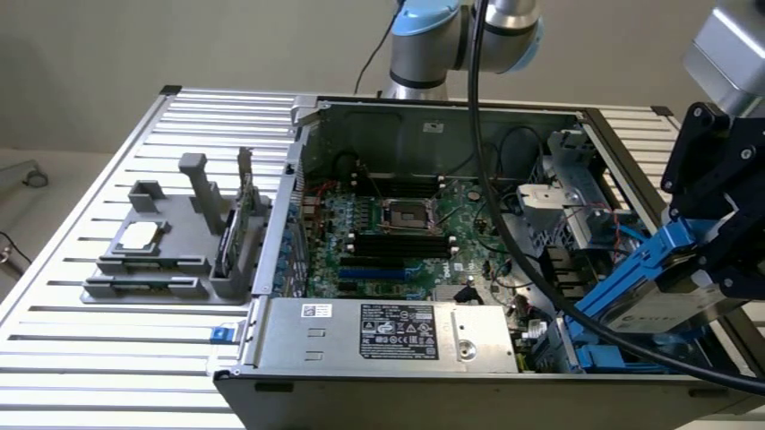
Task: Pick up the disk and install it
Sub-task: 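Insert the disk into the insertion slot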
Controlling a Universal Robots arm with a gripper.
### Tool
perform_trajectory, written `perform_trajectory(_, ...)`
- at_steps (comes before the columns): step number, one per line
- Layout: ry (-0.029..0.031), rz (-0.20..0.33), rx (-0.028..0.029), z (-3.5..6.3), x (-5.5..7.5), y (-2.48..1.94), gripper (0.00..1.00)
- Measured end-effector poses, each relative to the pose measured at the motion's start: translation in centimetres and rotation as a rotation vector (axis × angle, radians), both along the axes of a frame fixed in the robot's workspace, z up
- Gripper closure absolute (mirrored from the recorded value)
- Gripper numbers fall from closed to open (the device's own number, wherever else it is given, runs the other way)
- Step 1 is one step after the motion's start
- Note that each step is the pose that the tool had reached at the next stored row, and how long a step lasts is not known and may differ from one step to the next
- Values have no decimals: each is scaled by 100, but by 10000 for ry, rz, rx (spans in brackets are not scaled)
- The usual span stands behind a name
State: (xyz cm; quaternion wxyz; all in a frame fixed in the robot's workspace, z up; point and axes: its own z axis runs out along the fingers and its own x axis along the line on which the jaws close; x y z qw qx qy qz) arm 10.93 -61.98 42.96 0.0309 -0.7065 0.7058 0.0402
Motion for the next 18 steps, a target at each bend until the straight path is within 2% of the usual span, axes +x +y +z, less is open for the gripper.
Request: perform_trajectory(18,-36,220,0,-165,1,0,67)
